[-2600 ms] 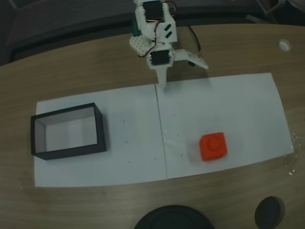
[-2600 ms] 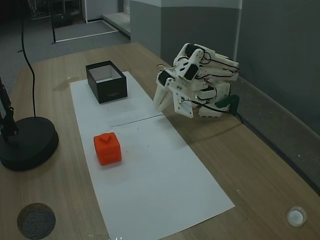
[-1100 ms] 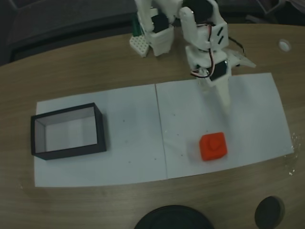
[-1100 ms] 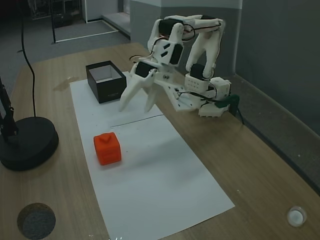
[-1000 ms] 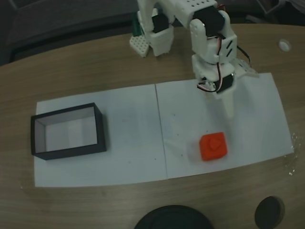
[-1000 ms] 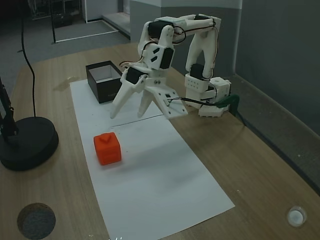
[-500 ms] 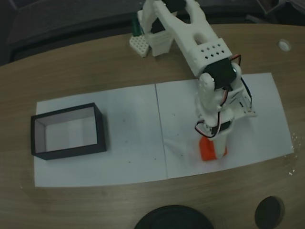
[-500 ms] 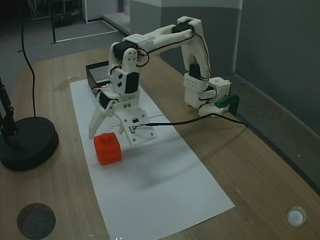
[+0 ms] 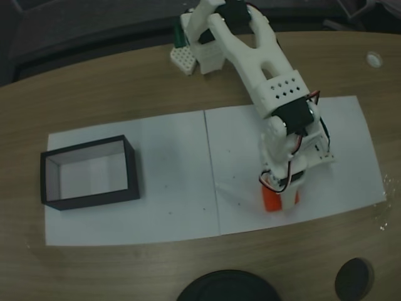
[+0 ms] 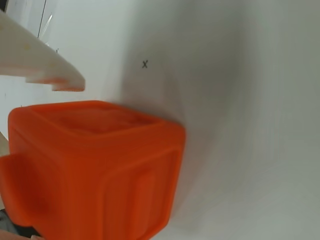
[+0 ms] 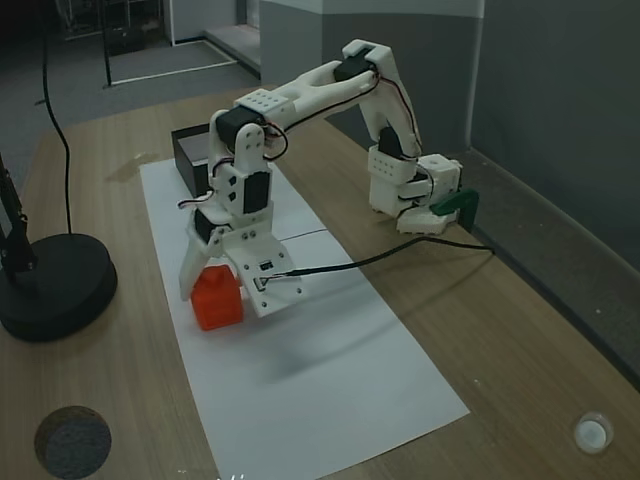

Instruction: Grab a orange square and put it in the box.

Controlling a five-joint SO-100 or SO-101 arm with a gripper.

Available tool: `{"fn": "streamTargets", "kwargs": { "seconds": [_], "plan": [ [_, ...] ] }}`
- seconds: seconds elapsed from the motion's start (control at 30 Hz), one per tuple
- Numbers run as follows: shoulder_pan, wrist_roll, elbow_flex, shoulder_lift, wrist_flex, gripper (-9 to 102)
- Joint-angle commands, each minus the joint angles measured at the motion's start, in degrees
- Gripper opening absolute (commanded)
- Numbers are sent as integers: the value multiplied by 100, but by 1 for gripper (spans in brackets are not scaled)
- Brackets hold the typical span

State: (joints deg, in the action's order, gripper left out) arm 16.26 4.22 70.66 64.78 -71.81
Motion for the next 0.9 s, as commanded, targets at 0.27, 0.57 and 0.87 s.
{"fn": "streamTargets", "kwargs": {
  "seconds": [0.27, 0.57, 0.87],
  "plan": [
    [-167, -281, -431, 88, -132, 11],
    [-2848, -1485, -1986, 1116, -1213, 12],
    [-5229, -2628, -3814, 1406, -1898, 12]
  ]
}}
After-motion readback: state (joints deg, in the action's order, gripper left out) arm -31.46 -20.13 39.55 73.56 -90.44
